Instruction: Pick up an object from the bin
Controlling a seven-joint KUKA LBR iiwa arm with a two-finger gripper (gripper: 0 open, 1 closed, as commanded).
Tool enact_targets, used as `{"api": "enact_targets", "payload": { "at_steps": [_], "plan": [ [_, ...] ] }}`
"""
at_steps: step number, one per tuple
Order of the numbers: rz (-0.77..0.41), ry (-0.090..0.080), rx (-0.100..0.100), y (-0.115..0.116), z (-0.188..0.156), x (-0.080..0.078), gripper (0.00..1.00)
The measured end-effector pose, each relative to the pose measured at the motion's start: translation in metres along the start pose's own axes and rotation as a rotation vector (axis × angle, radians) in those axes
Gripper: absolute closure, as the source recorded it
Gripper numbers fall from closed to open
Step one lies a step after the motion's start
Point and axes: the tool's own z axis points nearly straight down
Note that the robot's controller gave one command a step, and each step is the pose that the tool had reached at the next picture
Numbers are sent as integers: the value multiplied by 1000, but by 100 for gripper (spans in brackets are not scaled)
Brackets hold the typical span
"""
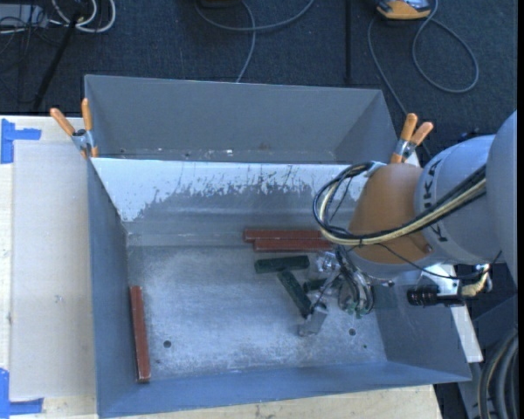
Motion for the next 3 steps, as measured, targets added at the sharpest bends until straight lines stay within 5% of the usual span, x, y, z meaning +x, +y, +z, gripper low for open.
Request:
{"api": "enact_targets", "payload": {
  "at_steps": [1, 2, 3],
  "plan": [
    [-4, -5, 0, 0, 1, 0, 0],
    [-6, -6, 0, 1, 0, 0, 100],
    [-12, -14, -3, 1, -98, -1, 100]
  ]
}}
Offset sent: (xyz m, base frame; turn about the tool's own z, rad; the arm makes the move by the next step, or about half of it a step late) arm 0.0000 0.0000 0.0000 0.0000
